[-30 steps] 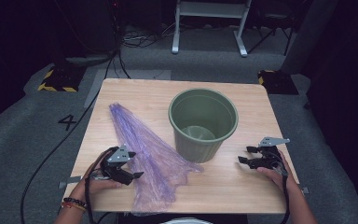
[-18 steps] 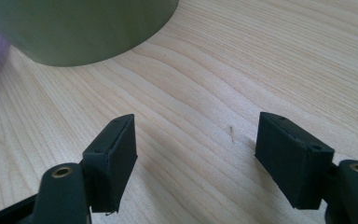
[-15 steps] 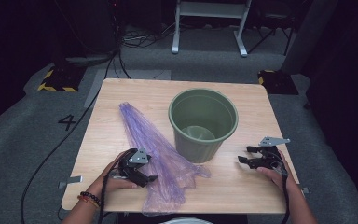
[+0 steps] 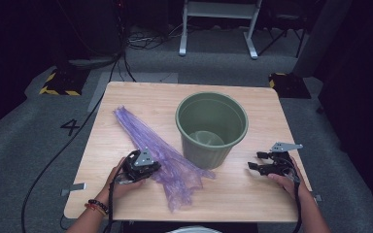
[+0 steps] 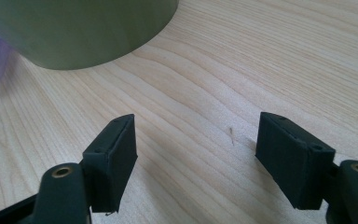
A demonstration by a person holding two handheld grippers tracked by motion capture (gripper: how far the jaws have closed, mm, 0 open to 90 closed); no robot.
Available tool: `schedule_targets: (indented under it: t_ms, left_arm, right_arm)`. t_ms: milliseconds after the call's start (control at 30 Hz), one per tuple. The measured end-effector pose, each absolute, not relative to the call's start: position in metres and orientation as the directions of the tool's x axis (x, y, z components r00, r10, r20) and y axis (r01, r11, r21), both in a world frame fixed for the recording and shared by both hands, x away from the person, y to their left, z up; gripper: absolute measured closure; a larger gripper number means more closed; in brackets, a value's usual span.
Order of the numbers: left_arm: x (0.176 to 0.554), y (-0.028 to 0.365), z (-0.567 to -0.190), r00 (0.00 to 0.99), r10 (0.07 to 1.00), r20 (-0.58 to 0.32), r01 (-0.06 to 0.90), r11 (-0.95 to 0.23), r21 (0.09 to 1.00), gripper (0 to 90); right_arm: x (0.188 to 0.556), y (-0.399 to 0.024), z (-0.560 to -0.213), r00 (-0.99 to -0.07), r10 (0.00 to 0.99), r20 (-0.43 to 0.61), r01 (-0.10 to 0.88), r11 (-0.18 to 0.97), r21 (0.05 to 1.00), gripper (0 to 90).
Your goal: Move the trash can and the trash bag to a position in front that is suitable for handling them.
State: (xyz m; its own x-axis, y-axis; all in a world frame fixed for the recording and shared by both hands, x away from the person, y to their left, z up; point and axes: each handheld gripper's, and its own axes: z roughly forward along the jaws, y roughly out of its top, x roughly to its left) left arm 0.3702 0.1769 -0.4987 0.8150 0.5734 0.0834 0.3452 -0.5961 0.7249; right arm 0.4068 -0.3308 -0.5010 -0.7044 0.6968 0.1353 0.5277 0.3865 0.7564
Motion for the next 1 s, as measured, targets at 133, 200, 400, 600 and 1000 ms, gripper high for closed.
schedule_targets:
  t_ms: [133, 200, 400, 600, 1000]
  left_arm:
    - [0.371, 0.184, -0.498, 0.771, 0.631, 0.084, 0.382, -0.565, 0.731, 86.8]
    - [0.372, 0.190, -0.499, 0.743, 0.665, 0.068, 0.415, -0.539, 0.733, 86.8]
    - [0.373, 0.197, -0.499, 0.691, 0.720, 0.061, 0.466, -0.509, 0.724, 84.8]
    - [0.367, 0.203, -0.495, 0.733, 0.677, 0.068, 0.419, -0.528, 0.739, 56.2]
    - [0.367, 0.219, -0.487, 0.796, 0.604, 0.040, 0.359, -0.523, 0.773, 15.5]
  right_arm:
    - [0.407, -0.331, -0.501, -0.707, 0.694, 0.136, 0.526, 0.388, 0.757, 29.1]
    - [0.407, -0.332, -0.501, -0.707, 0.692, 0.145, 0.529, 0.381, 0.758, 29.1]
    - [0.407, -0.332, -0.501, -0.708, 0.691, 0.147, 0.529, 0.380, 0.759, 29.1]
    - [0.408, -0.333, -0.501, -0.707, 0.690, 0.153, 0.531, 0.377, 0.759, 29.1]
    - [0.408, -0.333, -0.501, -0.709, 0.689, 0.153, 0.531, 0.378, 0.758, 28.9]
